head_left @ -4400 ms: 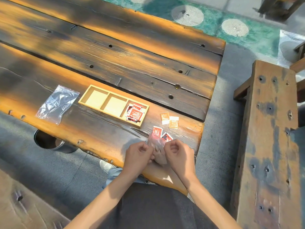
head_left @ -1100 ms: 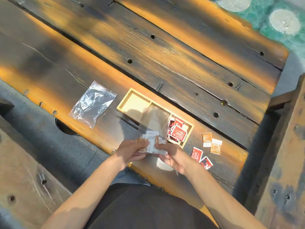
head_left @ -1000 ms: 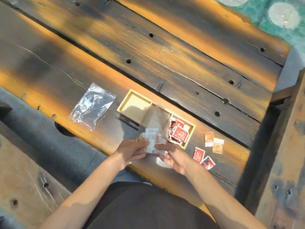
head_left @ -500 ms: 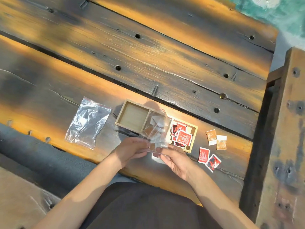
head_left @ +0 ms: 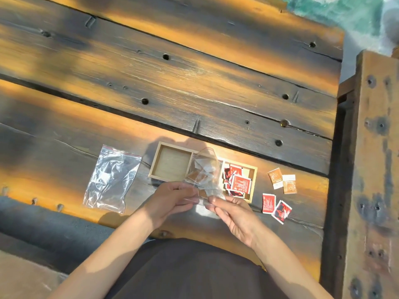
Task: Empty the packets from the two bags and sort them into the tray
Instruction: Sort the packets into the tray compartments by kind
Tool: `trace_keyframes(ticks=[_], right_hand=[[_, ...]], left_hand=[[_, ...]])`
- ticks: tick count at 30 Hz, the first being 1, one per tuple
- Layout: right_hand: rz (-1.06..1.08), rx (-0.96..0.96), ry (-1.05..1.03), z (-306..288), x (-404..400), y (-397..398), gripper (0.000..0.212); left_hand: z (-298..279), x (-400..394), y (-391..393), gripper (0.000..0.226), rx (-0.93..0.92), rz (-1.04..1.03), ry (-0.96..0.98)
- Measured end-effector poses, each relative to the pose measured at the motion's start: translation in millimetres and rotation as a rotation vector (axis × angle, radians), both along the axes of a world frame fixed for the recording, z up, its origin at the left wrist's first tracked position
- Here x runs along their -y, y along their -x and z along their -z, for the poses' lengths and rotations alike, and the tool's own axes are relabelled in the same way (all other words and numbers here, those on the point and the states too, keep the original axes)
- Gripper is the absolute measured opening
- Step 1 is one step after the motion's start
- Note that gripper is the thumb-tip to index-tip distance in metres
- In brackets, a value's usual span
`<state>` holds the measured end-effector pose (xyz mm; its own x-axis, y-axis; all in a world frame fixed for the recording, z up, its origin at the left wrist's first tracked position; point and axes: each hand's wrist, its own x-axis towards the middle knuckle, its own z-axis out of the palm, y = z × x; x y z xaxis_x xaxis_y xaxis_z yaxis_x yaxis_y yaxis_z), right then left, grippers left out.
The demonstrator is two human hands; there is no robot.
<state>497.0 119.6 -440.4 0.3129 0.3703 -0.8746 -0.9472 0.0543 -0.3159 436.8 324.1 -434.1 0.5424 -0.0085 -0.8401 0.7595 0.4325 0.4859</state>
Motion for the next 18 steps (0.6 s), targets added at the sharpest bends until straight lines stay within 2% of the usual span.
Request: trace_keyframes(ticks=[6,10,18], right_hand=[[0.038,0.034,0.007,-10,-2,2,0.044],[0.022,0.045,0.004,-14,-2,4,0.020],[-0.027,0.133,-0.037,-37,-1,1,0.022]], left_hand=[[-10,-2,-8,0.018,0.042,-0.007,-0.022],[-13,-1,-6,0.017,0.059,-0.012,-0.019],[-19,7,9,0.019,0.142,-0.088,0.047]])
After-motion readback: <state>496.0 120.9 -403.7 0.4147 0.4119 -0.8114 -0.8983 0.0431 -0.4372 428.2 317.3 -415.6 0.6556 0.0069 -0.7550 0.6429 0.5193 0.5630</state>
